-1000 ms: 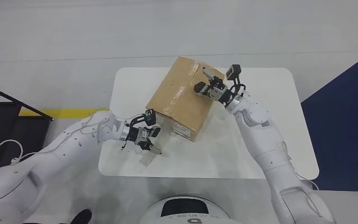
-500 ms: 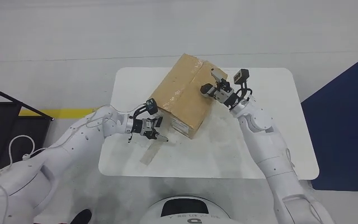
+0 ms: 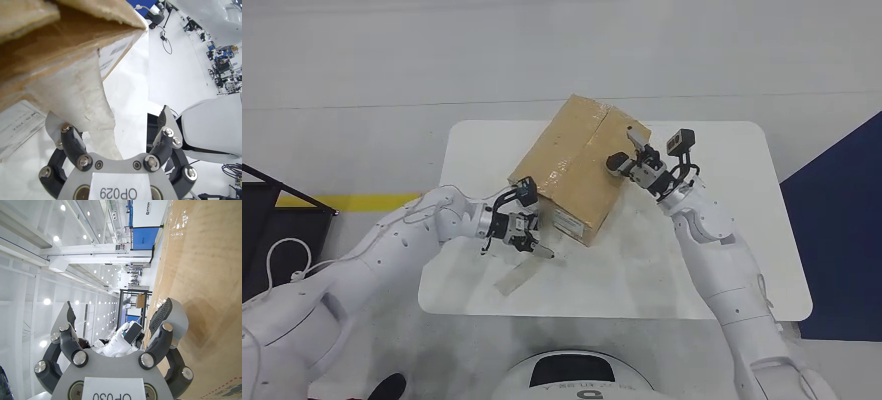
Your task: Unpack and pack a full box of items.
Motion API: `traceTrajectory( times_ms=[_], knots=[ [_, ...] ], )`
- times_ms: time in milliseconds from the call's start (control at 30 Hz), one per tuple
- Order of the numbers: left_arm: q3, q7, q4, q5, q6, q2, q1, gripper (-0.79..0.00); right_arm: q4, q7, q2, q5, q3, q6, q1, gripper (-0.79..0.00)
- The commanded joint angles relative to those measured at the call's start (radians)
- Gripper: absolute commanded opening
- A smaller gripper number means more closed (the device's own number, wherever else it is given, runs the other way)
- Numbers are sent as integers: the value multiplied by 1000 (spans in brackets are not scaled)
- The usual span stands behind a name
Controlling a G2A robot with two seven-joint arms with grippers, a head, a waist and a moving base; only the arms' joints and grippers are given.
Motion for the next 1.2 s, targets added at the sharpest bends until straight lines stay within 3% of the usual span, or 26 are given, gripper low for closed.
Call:
traceTrajectory(
  times_ms=[0,333,667,900,1167],
  knots=[
    [-6,-9,-34,-7,0,20,-6,0,2,6,0,8,1,-8,0,0],
    [-67,3,-237,-6,0,148,9,0,30,38,-1,49,-2,-49,6,0],
    [-164,-32,-390,-56,0,229,3,0,-2,77,11,107,59,-105,-65,0],
    [-225,-122,-446,-84,48,240,-39,0,2,113,20,154,105,-127,-91,0],
    [-251,-208,-532,-36,149,211,-109,0,61,169,28,221,153,-162,-92,0]
  ],
)
